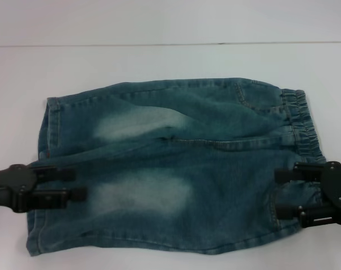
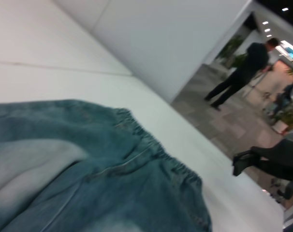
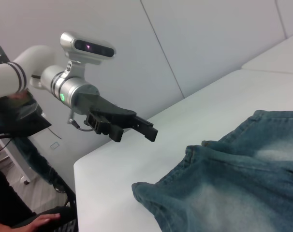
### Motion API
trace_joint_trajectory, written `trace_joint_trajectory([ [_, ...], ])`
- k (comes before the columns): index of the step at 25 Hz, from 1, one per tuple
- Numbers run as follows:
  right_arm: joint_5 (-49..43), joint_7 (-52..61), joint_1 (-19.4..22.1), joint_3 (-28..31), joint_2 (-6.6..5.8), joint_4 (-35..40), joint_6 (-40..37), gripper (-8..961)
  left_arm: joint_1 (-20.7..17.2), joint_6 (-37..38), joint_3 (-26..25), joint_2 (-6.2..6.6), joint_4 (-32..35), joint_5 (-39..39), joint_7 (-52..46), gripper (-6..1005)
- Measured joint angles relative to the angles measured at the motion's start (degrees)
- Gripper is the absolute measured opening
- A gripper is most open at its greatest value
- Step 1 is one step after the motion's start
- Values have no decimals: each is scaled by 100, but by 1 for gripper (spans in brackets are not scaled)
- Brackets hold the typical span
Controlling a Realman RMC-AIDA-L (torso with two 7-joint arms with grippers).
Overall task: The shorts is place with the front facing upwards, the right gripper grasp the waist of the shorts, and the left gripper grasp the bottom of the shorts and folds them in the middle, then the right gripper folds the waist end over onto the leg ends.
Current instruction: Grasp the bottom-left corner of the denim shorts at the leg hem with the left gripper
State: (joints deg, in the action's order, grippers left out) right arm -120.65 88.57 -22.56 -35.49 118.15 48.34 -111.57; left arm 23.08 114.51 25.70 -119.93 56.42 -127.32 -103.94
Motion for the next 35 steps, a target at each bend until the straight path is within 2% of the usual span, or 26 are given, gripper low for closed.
trace_joint_trajectory([
  [6, 4, 2, 15, 183, 13, 0, -24, 930, -5, 121, -253, 147, 349, -378, -545, 838],
  [14, 7, -51, 112, 428, 45, -2, -57, 930, -78, 216, -805, 224, 468, -1271, -752, 838],
  [29, 6, -83, 65, 449, 21, -56, -45, 929, 12, -39, -666, 234, 437, -2596, -887, 834],
  [35, 6, -148, 44, 447, 23, -56, -26, 929, 17, -171, -456, 181, 428, -2703, -895, 828],
])
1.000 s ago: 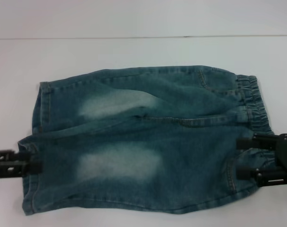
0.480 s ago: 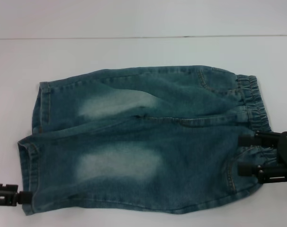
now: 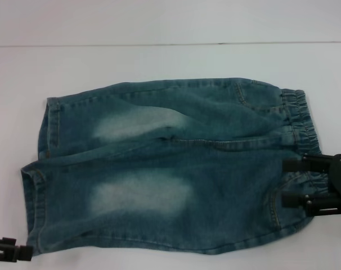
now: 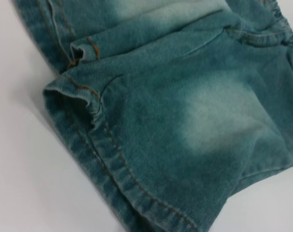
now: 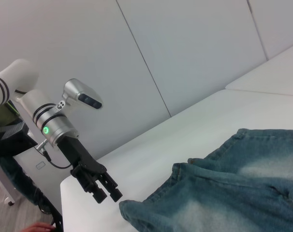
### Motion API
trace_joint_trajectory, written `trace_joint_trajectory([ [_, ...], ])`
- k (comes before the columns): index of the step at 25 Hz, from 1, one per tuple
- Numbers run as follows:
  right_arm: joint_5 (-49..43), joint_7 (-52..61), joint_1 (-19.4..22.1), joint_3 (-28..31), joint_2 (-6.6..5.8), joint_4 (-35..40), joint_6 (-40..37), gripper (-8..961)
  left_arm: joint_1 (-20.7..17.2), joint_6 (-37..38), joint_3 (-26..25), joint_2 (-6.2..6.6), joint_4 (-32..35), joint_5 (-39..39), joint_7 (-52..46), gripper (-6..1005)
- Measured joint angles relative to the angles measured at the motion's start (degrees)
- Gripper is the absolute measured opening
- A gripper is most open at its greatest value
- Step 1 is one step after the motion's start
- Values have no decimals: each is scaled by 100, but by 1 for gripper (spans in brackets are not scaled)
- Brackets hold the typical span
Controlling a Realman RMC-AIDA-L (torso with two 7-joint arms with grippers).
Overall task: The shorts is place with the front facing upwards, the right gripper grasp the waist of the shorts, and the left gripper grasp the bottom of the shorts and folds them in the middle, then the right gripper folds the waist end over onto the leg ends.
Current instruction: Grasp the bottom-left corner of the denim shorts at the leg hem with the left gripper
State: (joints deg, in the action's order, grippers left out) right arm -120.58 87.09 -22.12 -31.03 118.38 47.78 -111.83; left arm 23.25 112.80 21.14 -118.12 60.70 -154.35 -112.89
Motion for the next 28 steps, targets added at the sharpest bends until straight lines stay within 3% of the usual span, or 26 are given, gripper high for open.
trace_joint_trajectory([
  [6, 0, -8, 0, 2, 1, 1, 10, 929, 63, -186, 225, -56, -203, -11, -31, 764],
  [13, 3, -34, 11, 49, -6, 4, 9, 929, 260, -307, 244, -108, -445, -9, -18, 763],
  [19, 6, -70, 49, 79, -5, 1, 7, 928, 277, -538, 192, -147, -388, 32, -15, 578],
  [28, 9, -70, 59, 140, -8, -5, -30, 928, 292, -624, 212, -150, -393, 31, -35, 384],
])
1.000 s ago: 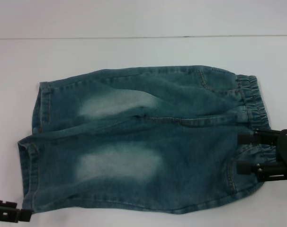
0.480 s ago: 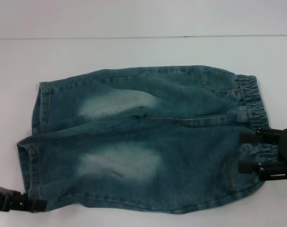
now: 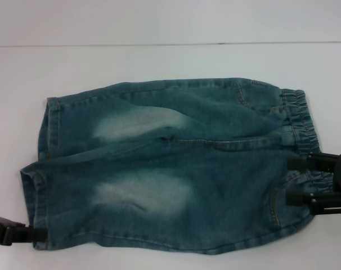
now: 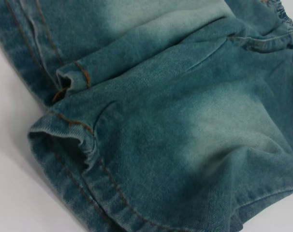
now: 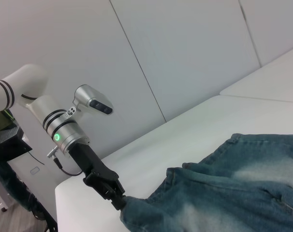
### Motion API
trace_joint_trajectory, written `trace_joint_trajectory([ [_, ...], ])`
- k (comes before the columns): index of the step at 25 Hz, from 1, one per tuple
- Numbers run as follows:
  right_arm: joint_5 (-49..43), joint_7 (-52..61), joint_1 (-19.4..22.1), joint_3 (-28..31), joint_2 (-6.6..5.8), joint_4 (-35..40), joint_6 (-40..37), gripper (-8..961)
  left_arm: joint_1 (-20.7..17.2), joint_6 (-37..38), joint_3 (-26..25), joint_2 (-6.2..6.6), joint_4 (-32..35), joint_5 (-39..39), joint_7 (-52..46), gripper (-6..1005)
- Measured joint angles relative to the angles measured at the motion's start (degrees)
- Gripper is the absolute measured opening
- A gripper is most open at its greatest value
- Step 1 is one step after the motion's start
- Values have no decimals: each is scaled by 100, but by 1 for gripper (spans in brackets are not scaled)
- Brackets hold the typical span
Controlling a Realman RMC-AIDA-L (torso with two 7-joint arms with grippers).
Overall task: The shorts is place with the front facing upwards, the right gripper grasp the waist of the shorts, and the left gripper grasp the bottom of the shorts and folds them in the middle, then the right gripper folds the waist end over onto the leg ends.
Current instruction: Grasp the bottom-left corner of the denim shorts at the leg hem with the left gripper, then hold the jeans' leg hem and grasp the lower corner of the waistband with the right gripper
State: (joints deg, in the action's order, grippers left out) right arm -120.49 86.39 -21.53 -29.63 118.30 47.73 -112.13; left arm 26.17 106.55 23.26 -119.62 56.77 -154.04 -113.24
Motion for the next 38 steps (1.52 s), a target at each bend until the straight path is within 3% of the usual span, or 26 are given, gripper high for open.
trace_joint_trajectory([
  [7, 45, 33, -16, 56, -11, -7, -3, 928, 75, 16, -30, 0, -14, 5, -43, 153],
  [11, 54, 318, -129, 453, -98, 7, 62, 928, 127, -15, -47, -6, 10, 121, -166, 48],
  [15, 26, 1314, -366, 674, -438, 51, 276, 927, 171, 19, -55, 47, 12, 385, -291, 3],
  [18, -366, 1776, -612, 379, -822, 104, 117, 927, 215, 26, -122, 91, 12, 582, -333, 3],
  [20, -811, 1818, -776, 200, -980, 297, -90, 927, 268, 19, -242, 114, 12, 700, -337, 3],
  [24, -1967, 1812, -1029, -113, -977, 926, -124, 927, 285, -42, -387, 134, 22, 934, -316, 3],
  [29, -3247, 1815, -1420, -379, -907, 1011, -107, 925, 233, -135, -438, 137, -18, 1154, -247, 3],
  [38, -4127, 2065, -1799, -936, -768, 875, 155, 915, 235, -122, -383, 127, -45, 1286, -181, 3],
])
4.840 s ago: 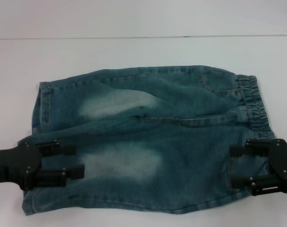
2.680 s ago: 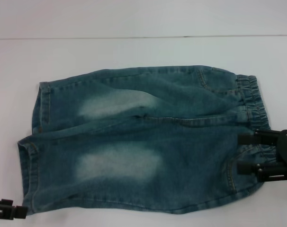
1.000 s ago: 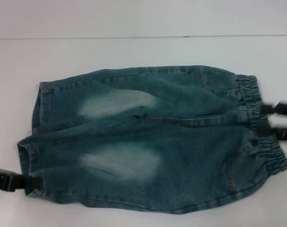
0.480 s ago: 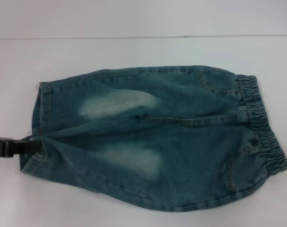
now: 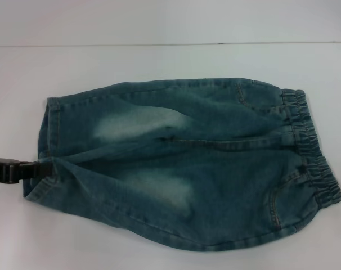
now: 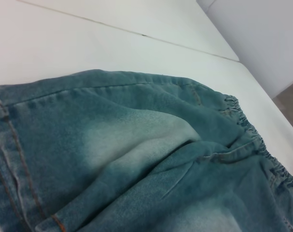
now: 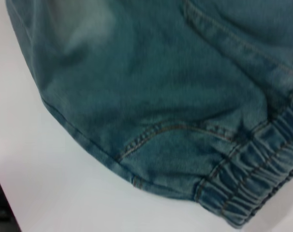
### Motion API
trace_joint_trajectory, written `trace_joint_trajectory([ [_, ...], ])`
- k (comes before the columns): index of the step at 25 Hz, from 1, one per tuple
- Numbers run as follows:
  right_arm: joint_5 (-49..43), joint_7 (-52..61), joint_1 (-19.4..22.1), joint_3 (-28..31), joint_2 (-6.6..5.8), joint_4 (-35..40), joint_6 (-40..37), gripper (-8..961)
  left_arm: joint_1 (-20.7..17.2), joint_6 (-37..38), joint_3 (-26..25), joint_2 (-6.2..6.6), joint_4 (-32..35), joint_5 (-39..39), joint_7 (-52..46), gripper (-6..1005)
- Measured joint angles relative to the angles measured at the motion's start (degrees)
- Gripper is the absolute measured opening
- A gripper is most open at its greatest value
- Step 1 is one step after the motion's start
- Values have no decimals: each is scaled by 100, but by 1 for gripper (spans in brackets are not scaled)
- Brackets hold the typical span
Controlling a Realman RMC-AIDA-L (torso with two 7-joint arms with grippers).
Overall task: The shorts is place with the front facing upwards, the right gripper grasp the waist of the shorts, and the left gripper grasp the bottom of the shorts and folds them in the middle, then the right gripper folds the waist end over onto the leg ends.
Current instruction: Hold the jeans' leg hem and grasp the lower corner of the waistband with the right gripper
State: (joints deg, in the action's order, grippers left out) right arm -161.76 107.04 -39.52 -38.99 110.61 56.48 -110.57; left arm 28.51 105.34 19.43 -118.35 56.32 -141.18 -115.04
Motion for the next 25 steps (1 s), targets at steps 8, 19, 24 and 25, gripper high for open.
trace_joint_trajectory([
  [8, -44, 313, -94, -705, 134, -269, 508, 906, 65, -62, -1, 18, -165, 4, 32, 2],
  [19, -475, 375, -405, -1006, 494, -591, 815, 893, 34, 5, -41, 40, -124, 3, 35, 2],
  [24, -527, 406, -460, -1031, 520, -601, 832, 888, 24, 9, -11, 40, -135, 3, 35, 2],
  [25, -531, 406, -462, -1032, 519, -602, 830, 887, 22, 9, -11, 40, -135, 3, 35, 2],
])
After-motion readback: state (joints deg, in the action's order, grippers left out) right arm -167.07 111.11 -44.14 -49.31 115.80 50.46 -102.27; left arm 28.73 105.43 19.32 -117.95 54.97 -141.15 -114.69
